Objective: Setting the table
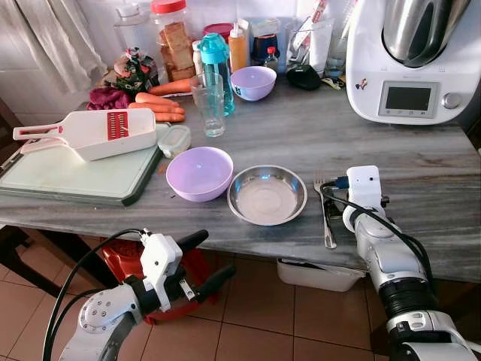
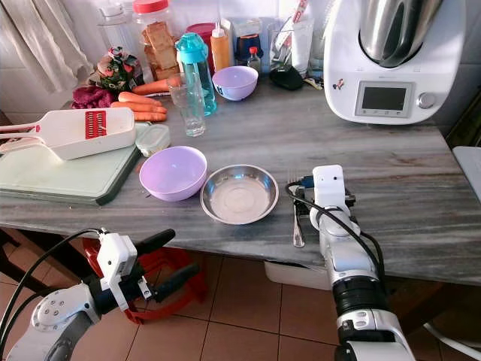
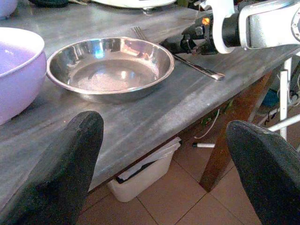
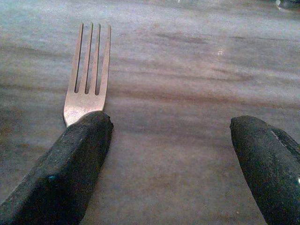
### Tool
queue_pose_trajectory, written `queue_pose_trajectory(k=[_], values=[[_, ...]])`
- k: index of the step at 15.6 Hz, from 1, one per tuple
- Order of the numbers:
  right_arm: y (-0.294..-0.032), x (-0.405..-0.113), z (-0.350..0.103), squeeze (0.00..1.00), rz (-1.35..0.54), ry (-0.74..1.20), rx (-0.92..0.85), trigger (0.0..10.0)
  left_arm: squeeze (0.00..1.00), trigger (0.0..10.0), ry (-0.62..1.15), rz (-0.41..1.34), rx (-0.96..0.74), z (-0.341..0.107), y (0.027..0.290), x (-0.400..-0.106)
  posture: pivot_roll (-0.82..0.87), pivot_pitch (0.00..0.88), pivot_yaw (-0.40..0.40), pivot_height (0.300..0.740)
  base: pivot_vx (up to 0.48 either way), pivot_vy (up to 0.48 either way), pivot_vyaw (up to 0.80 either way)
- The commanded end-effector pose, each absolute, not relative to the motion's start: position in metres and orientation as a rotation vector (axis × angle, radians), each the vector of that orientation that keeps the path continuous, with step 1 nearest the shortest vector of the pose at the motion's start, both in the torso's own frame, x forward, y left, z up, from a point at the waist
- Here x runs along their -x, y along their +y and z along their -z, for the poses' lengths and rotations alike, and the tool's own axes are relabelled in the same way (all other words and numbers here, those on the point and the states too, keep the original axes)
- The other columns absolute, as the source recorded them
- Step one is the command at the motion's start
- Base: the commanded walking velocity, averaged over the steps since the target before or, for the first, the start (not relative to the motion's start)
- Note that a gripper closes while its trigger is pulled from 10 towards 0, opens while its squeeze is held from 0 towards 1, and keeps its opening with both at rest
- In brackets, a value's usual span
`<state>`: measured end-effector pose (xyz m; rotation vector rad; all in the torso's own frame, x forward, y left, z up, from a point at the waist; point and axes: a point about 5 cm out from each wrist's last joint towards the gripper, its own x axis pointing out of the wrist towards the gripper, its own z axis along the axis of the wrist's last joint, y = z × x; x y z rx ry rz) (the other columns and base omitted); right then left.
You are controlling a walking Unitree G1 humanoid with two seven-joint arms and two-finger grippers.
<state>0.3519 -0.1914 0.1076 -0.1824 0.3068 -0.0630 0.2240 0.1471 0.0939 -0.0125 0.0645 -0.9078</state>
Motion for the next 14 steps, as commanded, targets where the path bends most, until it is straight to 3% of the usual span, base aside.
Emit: queue_pose_trajectory(k=[1,14], values=[[-0.179,-0.353,-0.103,0.00,0.010,0.329,0.170,10.0,0.00,10.0,0.062,0.908,-0.003,-0.097,0.148,-0.224,0.09,0.057,0.103,0.740,0.000,0.000,0.00],[-0.205,-0.328,-0.135,0.00,0.141,0.206,0.090,10.0,0.00,10.0,0.092,0.896,0.000,-0.073,0.152,-0.230,0.08,0.041,0.108,0.740,0.000,0.000,0.00]])
